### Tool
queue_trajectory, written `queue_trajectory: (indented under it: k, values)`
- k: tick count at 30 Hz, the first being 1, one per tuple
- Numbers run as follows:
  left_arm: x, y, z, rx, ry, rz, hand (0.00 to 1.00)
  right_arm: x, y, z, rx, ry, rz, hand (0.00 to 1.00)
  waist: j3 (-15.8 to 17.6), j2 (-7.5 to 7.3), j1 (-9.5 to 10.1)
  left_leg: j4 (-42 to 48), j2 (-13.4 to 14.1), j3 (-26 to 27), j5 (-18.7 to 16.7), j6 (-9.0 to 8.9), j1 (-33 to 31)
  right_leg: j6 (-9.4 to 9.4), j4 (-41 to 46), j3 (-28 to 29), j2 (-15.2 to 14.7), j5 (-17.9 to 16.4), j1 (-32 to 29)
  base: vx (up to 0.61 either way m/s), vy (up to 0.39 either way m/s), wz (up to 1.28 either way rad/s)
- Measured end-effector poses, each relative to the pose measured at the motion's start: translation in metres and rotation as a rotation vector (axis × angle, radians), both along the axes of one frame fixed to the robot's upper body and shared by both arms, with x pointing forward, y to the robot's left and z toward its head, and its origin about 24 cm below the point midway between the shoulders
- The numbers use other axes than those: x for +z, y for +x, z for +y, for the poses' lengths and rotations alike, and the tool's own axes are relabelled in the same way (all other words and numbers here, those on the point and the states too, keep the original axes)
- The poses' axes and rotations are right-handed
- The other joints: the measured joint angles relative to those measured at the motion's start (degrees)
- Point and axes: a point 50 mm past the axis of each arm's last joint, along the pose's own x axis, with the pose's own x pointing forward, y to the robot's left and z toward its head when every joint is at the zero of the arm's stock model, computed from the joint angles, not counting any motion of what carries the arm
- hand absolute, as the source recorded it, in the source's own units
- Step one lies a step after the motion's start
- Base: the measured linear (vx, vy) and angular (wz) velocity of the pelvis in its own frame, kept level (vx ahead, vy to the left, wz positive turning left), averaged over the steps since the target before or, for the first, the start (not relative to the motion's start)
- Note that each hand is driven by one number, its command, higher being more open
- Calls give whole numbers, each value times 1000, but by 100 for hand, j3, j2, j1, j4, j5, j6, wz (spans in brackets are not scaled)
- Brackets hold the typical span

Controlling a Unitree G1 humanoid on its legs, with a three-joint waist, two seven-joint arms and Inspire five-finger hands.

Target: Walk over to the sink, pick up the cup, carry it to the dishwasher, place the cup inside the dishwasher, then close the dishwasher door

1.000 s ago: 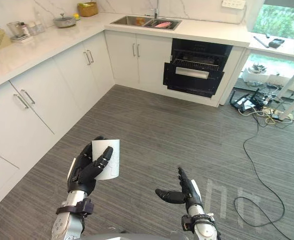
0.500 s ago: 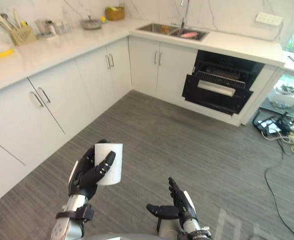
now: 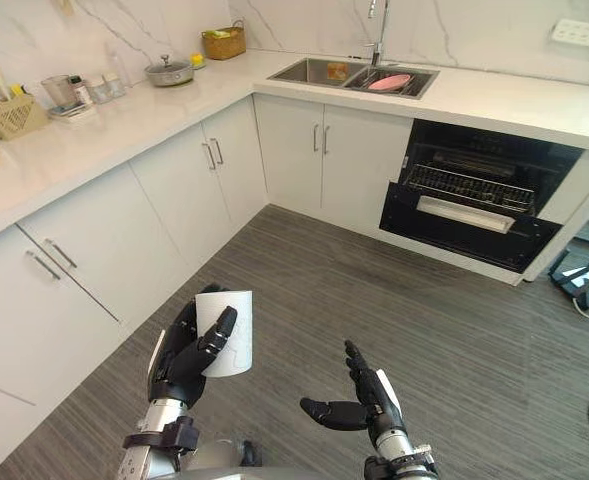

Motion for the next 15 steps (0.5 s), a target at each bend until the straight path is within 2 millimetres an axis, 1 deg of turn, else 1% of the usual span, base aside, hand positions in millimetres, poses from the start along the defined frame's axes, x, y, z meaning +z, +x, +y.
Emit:
queue_trajectory:
  k: [1, 2, 3, 4, 5, 6, 7, 8, 9, 10, 11, 12, 13, 14, 15]
  values:
    - [-1, 0, 1, 7, 2, 10, 0, -7, -3, 3, -2, 10, 33, 100, -132, -123, 52, 511, -55, 66, -40, 279, -40, 57, 233, 269, -151, -32, 48, 587, 368, -39]
    - [1, 2, 7, 25, 20, 5, 0, -10, -3, 8, 0, 23, 44, 100, -197, -295, -35, 984, -178, 130, -501, 460, -108, 165, 774, 402, -382, -13, -92, 582, 362, -21]
    - [1, 4, 9, 27, 28, 3, 0, -10, -3, 10, 4, 26, 46, 100, -201, -376, -69, 1204, -241, 176, -715, 518, -131, 325, 1129, 462, -489, 38, -210, 568, 342, 6]
    - [2, 7, 12, 39, 34, 2, 0, -11, -3, 11, 7, 30, 50, 100, -191, -509, -92, 1594, -375, 273, -1123, 656, -106, 675, 1924, 555, -725, 244, -462, 566, 347, 0]
    - [2, 8, 15, 52, 38, 5, 0, -13, -4, 12, 4, 35, 57, 100, -183, -604, -99, 1828, -505, 354, -1484, 758, 50, 848, 2714, 576, -958, 696, -720, 564, 337, -3]
    - [2, 8, 16, 54, 41, 12, 0, -14, -5, 13, 2, 38, 63, 100, -178, -610, -103, 1861, -545, 375, -1620, 834, 180, 899, 3088, 573, -1048, 933, -817, 552, 296, -12]
    - [0, 7, 21, 68, 52, 28, 0, -17, -5, 15, 3, 41, 80, 100, -144, -561, -119, 1775, -593, 398, -1800, 872, 559, 826, 3847, 409, -1148, 877, -1068, 512, 250, -19]
    - [-2, 6, 24, 75, 59, 37, 0, -20, -4, 16, 5, 43, 92, 100, -91, -473, -128, 1524, -608, 397, -1845, 858, 934, 723, 4273, 190, -1133, 637, -1253, 570, 273, -29]
    - [-2, 6, 25, 76, 65, 38, 0, -21, -5, 16, 6, 44, 98, 100, -76, -373, -111, 1046, -607, 385, -1825, 813, 1452, 612, 4504, -53, -948, 312, -1542, 432, 208, -25]
    - [-2, 6, 26, 75, 67, 35, 0, -21, -5, 17, 6, 44, 97, 100, -93, -328, -109, 781, -603, 381, -1781, 783, 1665, 535, 4496, -159, -812, 182, -1741, 447, 198, -13]
    - [2, 8, 25, 69, 71, 17, 0, -19, -6, 16, 3, 43, 92, 100, -116, -257, -200, 191, -602, 352, -1647, 714, 2079, 384, 4173, -464, -508, -58, -2312, 333, 136, 6]
    - [3, 10, 25, 64, 73, 7, 0, -18, -7, 16, 2, 43, 85, 100, -120, -250, -265, -4, -613, 319, -1607, 697, 2204, 376, 3924, -589, -430, -106, -2533, 380, 133, 20]
    - [6, 15, 24, 44, 79, -11, 0, -17, -8, 16, 0, 43, 75, 100, -114, -243, -347, -273, -636, 256, -1569, 663, 2400, 366, 3284, -755, -282, -105, -2981, 251, 63, 26]
    - [7, 19, 22, 26, 83, -20, 0, -18, -10, 16, -2, 43, 78, 100, -103, -230, -413, -401, -636, 193, -1580, 641, 2547, 383, 2704, -789, -149, -53, -3249, 433, 52, 43]
    - [8, 22, 18, 0, 84, -25, 0, -18, -13, 16, -5, 44, 87, 100, -97, -223, -537, -539, -635, 49, -1619, 579, 2716, 413, 1825, -747, -14, 277, -3470, 399, 12, 49]
